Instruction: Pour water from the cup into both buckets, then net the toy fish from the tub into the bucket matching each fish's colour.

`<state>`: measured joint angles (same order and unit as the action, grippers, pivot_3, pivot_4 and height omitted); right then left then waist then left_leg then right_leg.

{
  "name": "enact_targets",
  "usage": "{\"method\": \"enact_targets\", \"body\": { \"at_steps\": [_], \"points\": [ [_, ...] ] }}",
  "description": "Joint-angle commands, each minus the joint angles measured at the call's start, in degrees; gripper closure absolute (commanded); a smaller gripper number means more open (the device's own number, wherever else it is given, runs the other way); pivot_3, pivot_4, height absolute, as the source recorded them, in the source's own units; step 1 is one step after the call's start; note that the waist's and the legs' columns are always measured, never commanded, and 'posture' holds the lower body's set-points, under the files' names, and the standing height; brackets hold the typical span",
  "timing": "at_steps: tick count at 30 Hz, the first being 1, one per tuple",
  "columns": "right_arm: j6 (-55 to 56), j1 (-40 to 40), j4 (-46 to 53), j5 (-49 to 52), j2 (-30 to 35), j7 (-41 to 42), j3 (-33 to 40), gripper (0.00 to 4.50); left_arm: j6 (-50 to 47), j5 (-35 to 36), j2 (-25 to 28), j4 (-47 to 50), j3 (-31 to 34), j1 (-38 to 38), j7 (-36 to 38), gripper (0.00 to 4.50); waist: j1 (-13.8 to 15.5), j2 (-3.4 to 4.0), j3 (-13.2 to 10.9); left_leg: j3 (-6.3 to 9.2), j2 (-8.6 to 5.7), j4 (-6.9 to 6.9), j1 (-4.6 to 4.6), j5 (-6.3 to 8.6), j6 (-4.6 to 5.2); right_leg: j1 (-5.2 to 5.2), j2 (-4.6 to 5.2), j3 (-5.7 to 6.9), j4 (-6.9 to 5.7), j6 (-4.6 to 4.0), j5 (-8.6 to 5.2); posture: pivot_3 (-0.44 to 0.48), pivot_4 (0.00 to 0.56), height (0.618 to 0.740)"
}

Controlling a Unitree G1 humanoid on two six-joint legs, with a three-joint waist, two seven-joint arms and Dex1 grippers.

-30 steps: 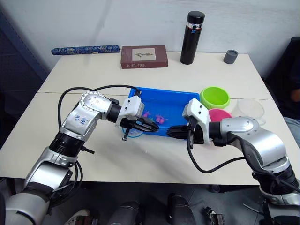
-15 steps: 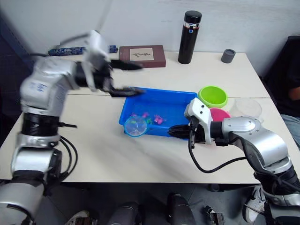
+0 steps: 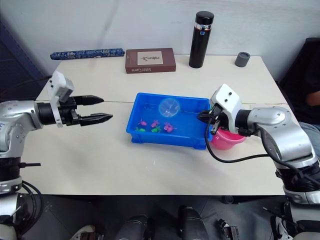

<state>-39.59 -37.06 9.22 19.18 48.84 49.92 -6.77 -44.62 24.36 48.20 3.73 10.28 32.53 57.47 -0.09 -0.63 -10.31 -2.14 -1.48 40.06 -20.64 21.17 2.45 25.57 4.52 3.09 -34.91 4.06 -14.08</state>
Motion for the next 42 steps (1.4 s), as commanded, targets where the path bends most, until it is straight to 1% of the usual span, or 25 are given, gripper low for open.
{"method": "enact_targets", "body": {
  "at_steps": [1, 4, 7, 11, 17, 25, 38, 42],
  "points": [
    [1.9, -2.9, -2.1, -3.9, -0.1, -0.3, -1.4, 4.50, -0.4, 1.1, 1.2, 5.3, 2.2, -4.1, -1.9, 0.07, 0.0, 0.01, 0.0, 0.00, 0.00, 0.00, -0.01, 0.00, 0.00, 0.00, 0.00, 0.00, 0.00, 0.00, 0.00, 0.000, 0.150, 0.740],
    [2.4, -3.1, -2.9, -6.2, 0.8, 0.1, -2.2, 4.50, -1.3, 2.0, 1.8, 8.3, 2.6, -7.5, -2.3, 0.07, 0.0, 0.01, 0.0, 0.00, 0.01, 0.00, 0.00, 0.00, 0.00, 0.01, 0.00, 0.00, -0.02, 0.00, 0.00, 0.000, 0.150, 0.740],
    [3.0, -2.3, -2.8, -7.6, 2.0, 1.4, -2.2, 4.50, -1.7, 3.2, 2.3, 10.3, 2.9, -9.1, -2.2, 0.07, 0.1, 0.01, 0.0, 0.01, 0.01, 0.00, -0.01, 0.00, 0.00, 0.01, 0.01, 0.00, -0.01, -0.01, -0.01, 0.000, 0.150, 0.740],
    [4.0, -0.8, -1.9, -8.4, 4.5, 4.1, -2.1, 4.50, -0.8, 3.9, 3.2, 11.7, 2.1, -9.8, -1.7, 0.07, 0.0, 0.02, 0.0, 0.01, 0.01, -0.02, -0.01, 0.01, 0.00, 0.01, 0.01, 0.00, 0.01, -0.01, -0.01, 0.000, 0.150, 0.740],
    [4.1, -0.2, -2.2, -10.4, 6.0, 6.0, -3.1, 4.50, -1.0, 3.8, 4.7, 12.5, 0.7, -10.1, -0.9, 0.07, -0.2, 0.04, 0.0, 0.00, 0.01, -0.02, 0.01, 0.01, -0.01, 0.01, 0.00, 0.00, -0.01, -0.02, -0.01, 0.000, 0.150, 0.740],
    [5.0, -0.5, -4.8, -14.2, 4.3, 6.3, -6.3, 4.50, -0.6, 3.7, 6.5, 13.8, 0.6, -11.6, -0.2, 0.07, -0.1, 0.08, 0.0, 0.00, 0.03, -0.03, 0.01, 0.01, -0.02, 0.01, 0.00, -0.01, 0.00, -0.04, -0.02, 0.000, 0.150, 0.740],
    [5.2, -0.4, -4.6, -15.3, 2.6, 8.3, -7.9, 4.50, -2.2, 5.9, 7.7, 16.7, 2.9, -14.4, -1.7, 0.07, -0.1, 0.10, -0.1, 0.00, 0.03, -0.03, 0.01, 0.01, -0.02, 0.01, 0.00, -0.01, 0.00, -0.04, -0.02, 0.000, 0.150, 0.740],
    [5.0, -0.9, -4.6, -15.5, 0.3, 8.4, -8.6, 4.50, -2.6, 6.4, 8.0, 17.3, 3.7, -15.0, -2.1, 0.07, -0.1, 0.10, -0.1, 0.00, 0.03, -0.03, 0.01, 0.01, -0.02, 0.01, -0.01, -0.01, 0.00, -0.04, -0.02, 0.000, 0.150, 0.740]
  ]
}}
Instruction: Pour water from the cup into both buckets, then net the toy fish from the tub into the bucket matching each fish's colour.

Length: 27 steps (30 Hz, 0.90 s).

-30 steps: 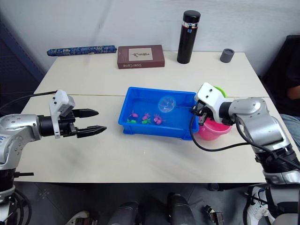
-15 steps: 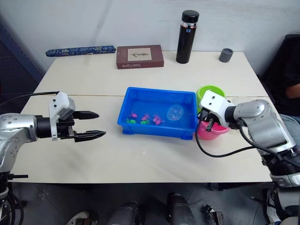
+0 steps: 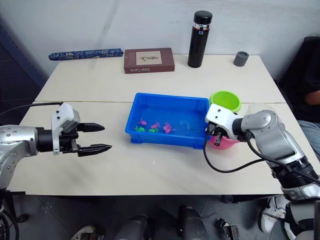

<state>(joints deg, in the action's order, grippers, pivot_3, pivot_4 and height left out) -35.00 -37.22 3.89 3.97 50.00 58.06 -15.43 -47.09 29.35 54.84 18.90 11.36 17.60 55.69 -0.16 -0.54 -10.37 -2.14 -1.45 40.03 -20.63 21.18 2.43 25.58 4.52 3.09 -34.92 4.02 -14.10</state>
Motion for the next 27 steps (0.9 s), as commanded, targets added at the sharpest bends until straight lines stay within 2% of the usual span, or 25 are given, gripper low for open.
{"method": "enact_targets", "body": {
  "at_steps": [1, 10, 18, 27],
  "points": [
    [0.4, -0.7, 0.8, -0.4, -1.1, 0.3, 0.0, 4.50, -0.3, 1.5, 1.3, 2.3, 2.7, -0.1, -0.4, 0.07, 0.0, 0.00, 0.0, 0.00, 0.00, 0.00, 0.00, 0.00, 0.00, 0.00, 0.00, 0.00, 0.00, 0.00, 0.00, 0.000, 0.150, 0.740],
    [-0.9, -1.1, 0.9, 0.0, -3.8, 0.8, 0.6, 4.50, -0.9, 2.4, 2.1, 3.4, 4.5, -2.0, -1.1, 0.07, 0.0, 0.00, 0.0, 0.00, 0.00, 0.00, 0.00, 0.00, 0.00, 0.00, 0.00, 0.00, -0.01, 0.00, 0.00, 0.000, 0.150, 0.740],
    [0.4, -1.3, 0.0, -2.6, -3.7, 0.9, -1.1, 4.50, -0.6, 3.0, 2.3, 3.3, 4.6, -2.2, -1.9, 0.07, 0.0, 0.01, 0.0, 0.00, 0.00, 0.00, 0.00, 0.00, 0.00, 0.00, 0.00, 0.00, 0.00, 0.00, 0.00, 0.000, 0.150, 0.740],
    [-0.7, -2.6, -1.3, -3.1, -7.5, -0.3, -1.3, 4.50, -0.5, 3.2, 2.4, 3.6, 5.1, -2.8, -2.3, 0.07, -0.1, 0.01, 0.0, 0.00, 0.00, 0.00, 0.01, 0.00, 0.00, 0.00, -0.01, 0.00, -0.01, -0.01, 0.00, 0.000, 0.150, 0.740]
  ]
}}
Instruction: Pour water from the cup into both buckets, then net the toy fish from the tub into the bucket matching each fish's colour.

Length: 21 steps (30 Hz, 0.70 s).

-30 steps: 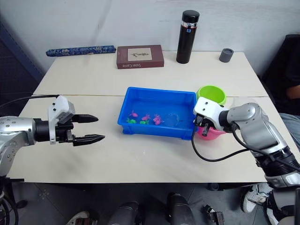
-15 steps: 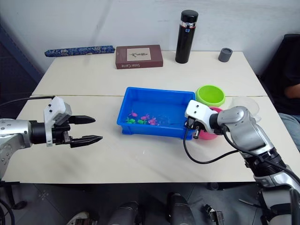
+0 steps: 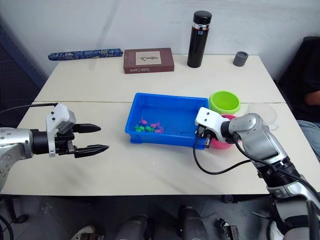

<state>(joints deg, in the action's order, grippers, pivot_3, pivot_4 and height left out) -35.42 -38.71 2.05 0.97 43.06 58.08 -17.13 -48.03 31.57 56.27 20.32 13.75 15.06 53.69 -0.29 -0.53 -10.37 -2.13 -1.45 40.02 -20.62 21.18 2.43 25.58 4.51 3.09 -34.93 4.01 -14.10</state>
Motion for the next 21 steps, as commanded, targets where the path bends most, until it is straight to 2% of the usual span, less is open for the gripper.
{"method": "enact_targets", "body": {
  "at_steps": [1, 11, 21],
  "points": [
    [-0.2, -1.2, 0.4, -0.1, -0.9, -0.4, 0.5, 4.50, 0.4, 1.0, 1.0, 2.2, 2.8, -0.3, -0.4, 0.07, 0.0, 0.00, 0.0, 0.00, 0.00, 0.00, 0.00, 0.00, 0.00, 0.00, 0.00, 0.00, 0.00, 0.00, 0.00, 0.000, 0.150, 0.740],
    [1.6, -4.0, -4.4, -1.8, -5.2, -3.5, 0.2, 4.50, 0.0, 1.4, 1.0, 2.9, 3.9, -1.3, -1.0, 0.07, 0.0, 0.02, 0.0, 0.00, 0.00, 0.00, 0.00, 0.00, 0.00, 0.00, 0.00, 0.00, -0.01, -0.01, 0.00, 0.000, 0.150, 0.740],
    [7.8, -7.4, -10.4, -5.3, -5.5, -7.6, 2.0, 4.50, 0.1, 1.5, 1.2, 3.1, 4.2, -1.9, -1.5, 0.07, -0.1, 0.03, 0.0, 0.00, -0.01, 0.00, 0.00, 0.00, 0.00, 0.01, 0.00, 0.00, -0.01, -0.01, 0.00, 0.000, 0.150, 0.740]
  ]
}}
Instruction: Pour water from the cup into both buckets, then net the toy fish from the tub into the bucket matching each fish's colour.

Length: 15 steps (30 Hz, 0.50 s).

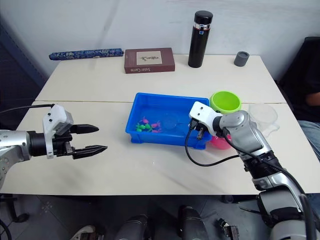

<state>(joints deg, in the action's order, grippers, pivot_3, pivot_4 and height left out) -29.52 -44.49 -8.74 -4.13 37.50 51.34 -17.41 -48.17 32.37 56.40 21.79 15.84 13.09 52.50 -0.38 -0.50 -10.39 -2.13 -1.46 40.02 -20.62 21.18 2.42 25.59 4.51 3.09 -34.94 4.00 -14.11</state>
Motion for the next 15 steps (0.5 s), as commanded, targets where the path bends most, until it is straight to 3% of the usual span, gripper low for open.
{"method": "enact_targets", "body": {
  "at_steps": [1, 15],
  "points": [
    [2.0, -2.0, 0.7, 0.3, -0.2, -0.9, 2.7, 4.50, 0.3, 0.7, 1.0, 1.6, 2.1, 0.1, -0.4, 0.07, 0.0, 0.00, 0.0, 0.00, 0.00, -0.01, 0.00, 0.00, 0.00, 0.00, 0.00, 0.00, 0.00, 0.00, 0.00, 0.000, 0.150, 0.740],
    [-4.3, 0.6, 14.4, 8.0, 0.0, 4.7, 4.5, 4.50, 0.7, 0.7, 0.8, 1.3, 1.4, 0.3, -0.6, 0.07, 0.0, 0.03, 0.0, 0.00, 0.00, -0.01, 0.00, 0.00, 0.00, 0.00, 0.00, 0.00, 0.00, 0.00, 0.00, 0.000, 0.150, 0.740]
  ]
}}
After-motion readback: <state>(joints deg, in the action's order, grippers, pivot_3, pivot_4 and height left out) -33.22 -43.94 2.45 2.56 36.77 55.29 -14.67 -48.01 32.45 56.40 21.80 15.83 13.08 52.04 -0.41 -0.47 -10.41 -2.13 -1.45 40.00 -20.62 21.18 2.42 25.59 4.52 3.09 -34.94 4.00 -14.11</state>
